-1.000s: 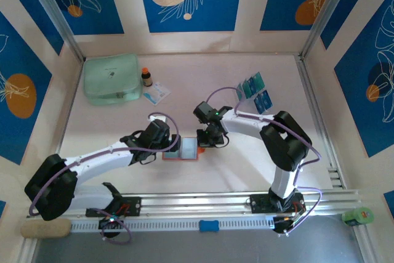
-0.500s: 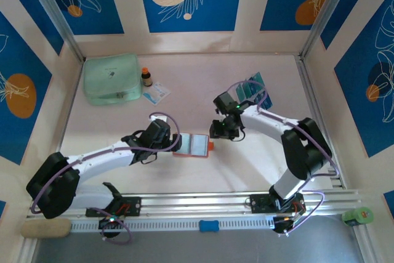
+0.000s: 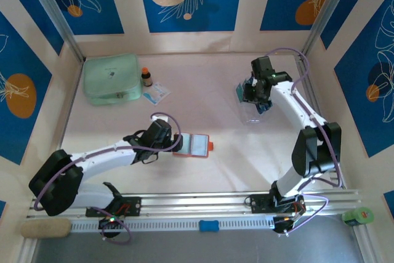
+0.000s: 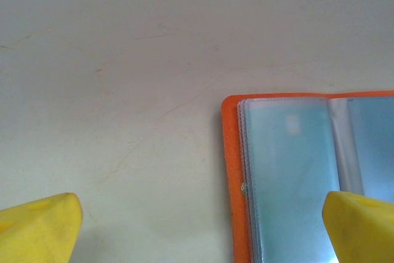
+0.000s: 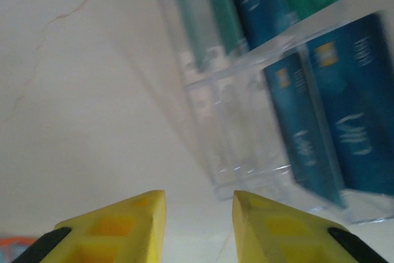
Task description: Put the credit cards into the card holder
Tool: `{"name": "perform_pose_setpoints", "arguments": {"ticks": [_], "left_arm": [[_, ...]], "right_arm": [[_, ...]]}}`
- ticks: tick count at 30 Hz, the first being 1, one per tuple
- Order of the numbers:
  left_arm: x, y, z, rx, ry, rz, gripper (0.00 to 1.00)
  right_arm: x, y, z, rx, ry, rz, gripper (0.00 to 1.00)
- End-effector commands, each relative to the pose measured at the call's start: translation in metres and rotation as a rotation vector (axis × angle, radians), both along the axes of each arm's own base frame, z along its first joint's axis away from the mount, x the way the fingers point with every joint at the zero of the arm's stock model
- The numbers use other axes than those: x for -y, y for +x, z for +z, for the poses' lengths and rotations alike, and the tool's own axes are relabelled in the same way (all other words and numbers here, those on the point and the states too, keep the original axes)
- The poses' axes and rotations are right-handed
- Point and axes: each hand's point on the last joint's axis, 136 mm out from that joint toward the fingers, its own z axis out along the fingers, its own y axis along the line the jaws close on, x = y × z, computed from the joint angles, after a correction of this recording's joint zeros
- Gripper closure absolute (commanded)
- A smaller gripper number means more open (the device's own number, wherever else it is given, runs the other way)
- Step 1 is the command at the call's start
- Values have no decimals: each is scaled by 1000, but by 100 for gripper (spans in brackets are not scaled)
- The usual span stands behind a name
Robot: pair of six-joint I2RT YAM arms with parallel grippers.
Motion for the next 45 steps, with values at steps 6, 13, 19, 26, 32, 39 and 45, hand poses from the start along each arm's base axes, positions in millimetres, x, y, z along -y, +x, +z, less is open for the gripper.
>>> {"name": "perform_pose_setpoints", "arguments": {"ticks": [6,13,19,26,32,39,45], "left_arm": [[10,6,10,15,-29,-22,0],[11,5,9,10,-30,-23,0],[10,5,10,15,-27,-20,0],[11,6,10,14,-27,-22,0],[11,6,9,13,-27,-20,0],[11,6,9,11,-28,-21,0],[12,7,10,12,-26,-23,0]], "right_arm": [[45,4,-13,-88,-168,-39,69],[51,11,-24,-114,-201,-39,70],[50,15,-33,-132,-202,-31,72],[46,17,-34,-128,-179,-23,83],[43,16,-35,-124,-168,-8,93],[36,15,-30,-105,-144,23,100],[29,14,-9,-64,-142,46,100]]}}
